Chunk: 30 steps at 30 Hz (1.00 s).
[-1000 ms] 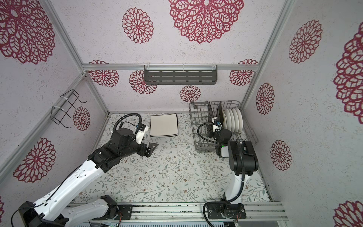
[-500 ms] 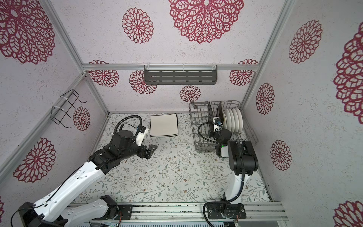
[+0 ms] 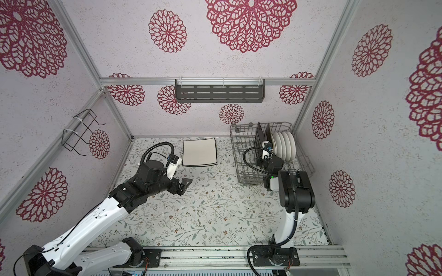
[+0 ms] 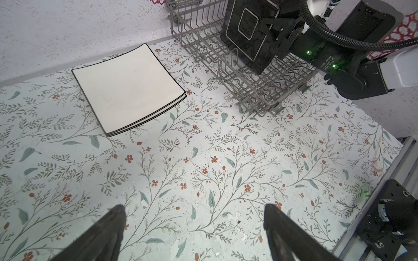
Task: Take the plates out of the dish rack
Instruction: 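Grasp the flower-patterned square plate in the rack with the right gripper, then lift the flower-patterned plate out of the rack toward the left gripper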
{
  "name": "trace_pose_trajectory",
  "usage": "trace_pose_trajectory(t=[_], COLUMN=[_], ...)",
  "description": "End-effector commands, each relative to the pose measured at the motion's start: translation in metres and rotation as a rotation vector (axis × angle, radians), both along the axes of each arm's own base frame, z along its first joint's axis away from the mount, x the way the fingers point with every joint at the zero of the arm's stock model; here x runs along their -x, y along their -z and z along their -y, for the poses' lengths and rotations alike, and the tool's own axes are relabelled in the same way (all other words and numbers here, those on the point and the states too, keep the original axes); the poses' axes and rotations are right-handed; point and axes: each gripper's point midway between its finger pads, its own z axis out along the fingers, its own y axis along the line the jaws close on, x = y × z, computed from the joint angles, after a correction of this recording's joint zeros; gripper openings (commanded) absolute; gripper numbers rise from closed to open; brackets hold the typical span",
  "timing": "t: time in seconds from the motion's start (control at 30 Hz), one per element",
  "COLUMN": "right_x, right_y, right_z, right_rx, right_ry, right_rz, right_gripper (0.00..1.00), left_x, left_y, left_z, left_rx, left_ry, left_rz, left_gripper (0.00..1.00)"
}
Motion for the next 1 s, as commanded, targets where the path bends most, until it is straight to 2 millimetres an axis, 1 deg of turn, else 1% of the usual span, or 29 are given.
trace_pose_trajectory(t=[0.0,0.2,0.43,0.5,0.63,0.8,0.87,0.97], right_x=[0.002,0.002,0.007,0.01,0.015,0.024,0.029,0.039], right_y=[-0.058,-0.076,-0.105,-0.117,-0.136,-0.158,-0.168,-0.182], right_z=[-0.029,-0.04,-0.04,-0.041,-0.051,-0.062,-0.065,-0.073], right_rx=[-0.078,-0.004,0.028,0.034,0.065,0.104,0.112,0.132], right_ry=[-0.119,-0.126,-0.111,-0.11,-0.13,-0.146,-0.15,-0.158], right_rz=[0.13,0.145,0.194,0.214,0.243,0.279,0.299,0.331], right_gripper=[0.08,0.06,0.04,0.04,0.0,0.0,0.0,0.0], left_x=[0.002,-0.001,-0.006,-0.008,-0.01,-0.01,-0.01,-0.011], left_y=[-0.002,-0.007,-0.012,-0.014,-0.02,-0.025,-0.029,-0.046], left_z=[0.002,0.007,0.009,0.009,0.01,0.01,0.008,0.002], left_rx=[0.012,0.025,0.031,0.033,0.04,0.053,0.058,0.086], left_ry=[0.004,0.017,0.011,0.008,0.008,0.006,-0.002,-0.033], left_rz=[0.02,0.04,0.068,0.081,0.101,0.114,0.125,0.166], left_gripper=[0.97,0.97,0.98,0.97,0.97,0.97,0.97,0.97])
